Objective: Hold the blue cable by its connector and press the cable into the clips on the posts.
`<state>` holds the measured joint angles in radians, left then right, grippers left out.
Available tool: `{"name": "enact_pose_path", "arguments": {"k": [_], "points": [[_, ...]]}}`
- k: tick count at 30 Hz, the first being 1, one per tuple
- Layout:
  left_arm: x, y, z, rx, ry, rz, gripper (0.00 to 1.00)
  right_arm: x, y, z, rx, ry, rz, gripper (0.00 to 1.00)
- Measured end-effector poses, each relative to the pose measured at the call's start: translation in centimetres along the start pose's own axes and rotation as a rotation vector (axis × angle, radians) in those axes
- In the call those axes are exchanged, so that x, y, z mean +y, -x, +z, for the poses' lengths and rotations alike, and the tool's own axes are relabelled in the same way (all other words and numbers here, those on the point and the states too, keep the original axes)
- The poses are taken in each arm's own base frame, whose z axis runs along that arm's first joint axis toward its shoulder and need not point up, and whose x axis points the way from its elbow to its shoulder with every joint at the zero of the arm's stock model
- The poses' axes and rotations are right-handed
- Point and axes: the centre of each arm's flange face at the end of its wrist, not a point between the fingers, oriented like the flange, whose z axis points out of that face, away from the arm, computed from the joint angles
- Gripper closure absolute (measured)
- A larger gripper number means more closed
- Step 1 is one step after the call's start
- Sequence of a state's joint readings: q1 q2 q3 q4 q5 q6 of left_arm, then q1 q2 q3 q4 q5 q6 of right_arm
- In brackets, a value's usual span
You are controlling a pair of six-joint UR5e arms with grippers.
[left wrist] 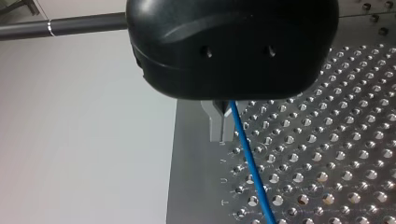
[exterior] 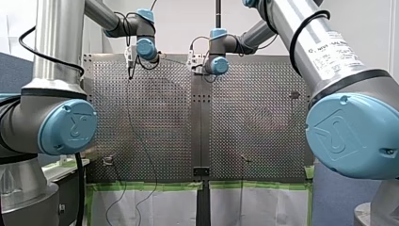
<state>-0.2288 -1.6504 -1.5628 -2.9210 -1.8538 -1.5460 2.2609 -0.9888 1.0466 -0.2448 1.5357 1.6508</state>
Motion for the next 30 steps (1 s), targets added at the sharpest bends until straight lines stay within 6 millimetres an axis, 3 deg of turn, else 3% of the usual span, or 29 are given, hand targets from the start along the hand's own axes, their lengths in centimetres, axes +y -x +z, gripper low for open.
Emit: {"name": "enact_pose_path", "arguments": {"k": [5,13,23,30], "points": [[-0.5,-1.4,0.2,0.030,-0.007,0.014,1.00,0.3,0.5,-0.2,-0.013,0.004,0.000,1.00],[-2.2,-6.3,0.3,0.106,-0.027,0.050,1.00,2.1,3.4,-1.3,-0.065,0.042,-0.007,1.00],[-3.8,-9.4,-1.7,0.123,-0.054,0.057,1.00,3.9,7.8,-3.6,-0.157,0.077,-0.020,1.00],[-5.2,-13.9,-2.9,0.170,-0.081,0.076,1.00,4.3,10.4,-5.3,-0.212,0.093,-0.036,1.00]]}}
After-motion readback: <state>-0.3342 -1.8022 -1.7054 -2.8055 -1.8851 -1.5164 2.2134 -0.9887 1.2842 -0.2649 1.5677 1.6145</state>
